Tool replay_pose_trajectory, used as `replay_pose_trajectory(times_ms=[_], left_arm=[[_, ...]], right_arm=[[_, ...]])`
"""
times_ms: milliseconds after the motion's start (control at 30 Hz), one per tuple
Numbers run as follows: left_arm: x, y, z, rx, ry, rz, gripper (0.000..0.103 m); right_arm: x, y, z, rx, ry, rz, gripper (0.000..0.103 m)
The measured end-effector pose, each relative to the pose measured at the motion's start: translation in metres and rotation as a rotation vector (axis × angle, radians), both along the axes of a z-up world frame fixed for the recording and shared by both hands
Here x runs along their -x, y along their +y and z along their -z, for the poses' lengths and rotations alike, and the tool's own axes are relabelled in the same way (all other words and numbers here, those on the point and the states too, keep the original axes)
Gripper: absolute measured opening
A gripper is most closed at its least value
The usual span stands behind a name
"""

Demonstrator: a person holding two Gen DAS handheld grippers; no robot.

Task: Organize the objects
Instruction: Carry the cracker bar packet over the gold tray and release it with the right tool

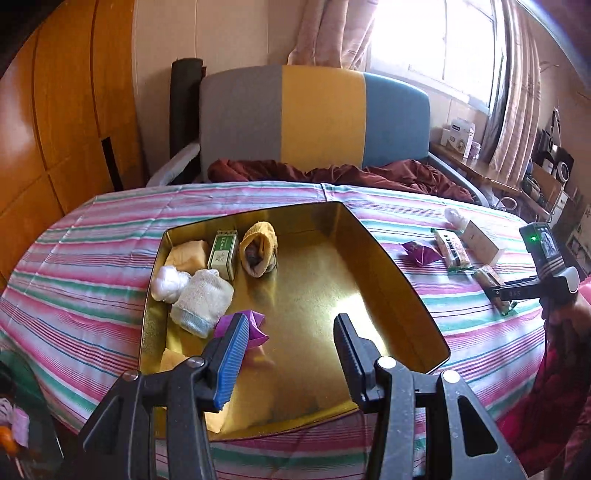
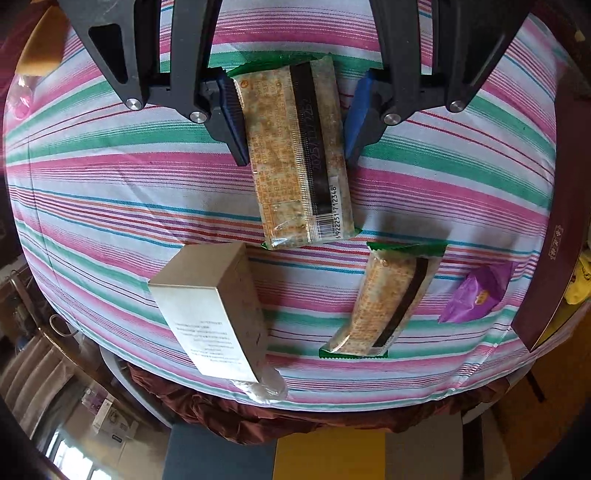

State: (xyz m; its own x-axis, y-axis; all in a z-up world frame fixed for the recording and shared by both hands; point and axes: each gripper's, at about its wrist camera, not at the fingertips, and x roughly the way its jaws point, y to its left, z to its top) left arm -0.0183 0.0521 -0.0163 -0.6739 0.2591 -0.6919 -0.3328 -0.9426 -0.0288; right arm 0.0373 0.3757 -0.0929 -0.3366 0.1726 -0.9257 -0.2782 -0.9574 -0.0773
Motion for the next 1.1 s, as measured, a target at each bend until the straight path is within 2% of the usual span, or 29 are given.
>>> replay_pose_trajectory(times_ms=[300,567,800,867,967,1100], left_arm=[[-0.004,-0.003,-0.001,-0.007,-0.004,0.004,0.048],[-0.006,-0.007,0.005,-0.012,-0.018,0.009,0.048],[-0.003,-0.014,0.011,-0.019,-0.037,-0.006,0.048],[-0.001,-0.017,0.013,-0.023,-0.045,-0.007,0.048],[0.001,-0.021,0.017,-0.033,-0.062,-0.007,0.048],[0.006,-0.037,0.020,-0.048,-0.077,-0.037,0.048]], right_arm=[[0.000,-0.007,-0.006,0.028,-0.002,-0.026,0.050],[-0.003,-0.049,-0.009,0.046,-0.010,-0.116,0.050],[-0.003,-0.071,-0.048,0.125,0.108,-0.116,0.050],[0.004,-0.090,-0.060,0.144,0.148,-0.135,0.050],[0.018,-0.124,-0.080,0.177,0.205,-0.197,0.050],[0.041,-0.177,-0.093,0.212,0.237,-0.318,0.050]])
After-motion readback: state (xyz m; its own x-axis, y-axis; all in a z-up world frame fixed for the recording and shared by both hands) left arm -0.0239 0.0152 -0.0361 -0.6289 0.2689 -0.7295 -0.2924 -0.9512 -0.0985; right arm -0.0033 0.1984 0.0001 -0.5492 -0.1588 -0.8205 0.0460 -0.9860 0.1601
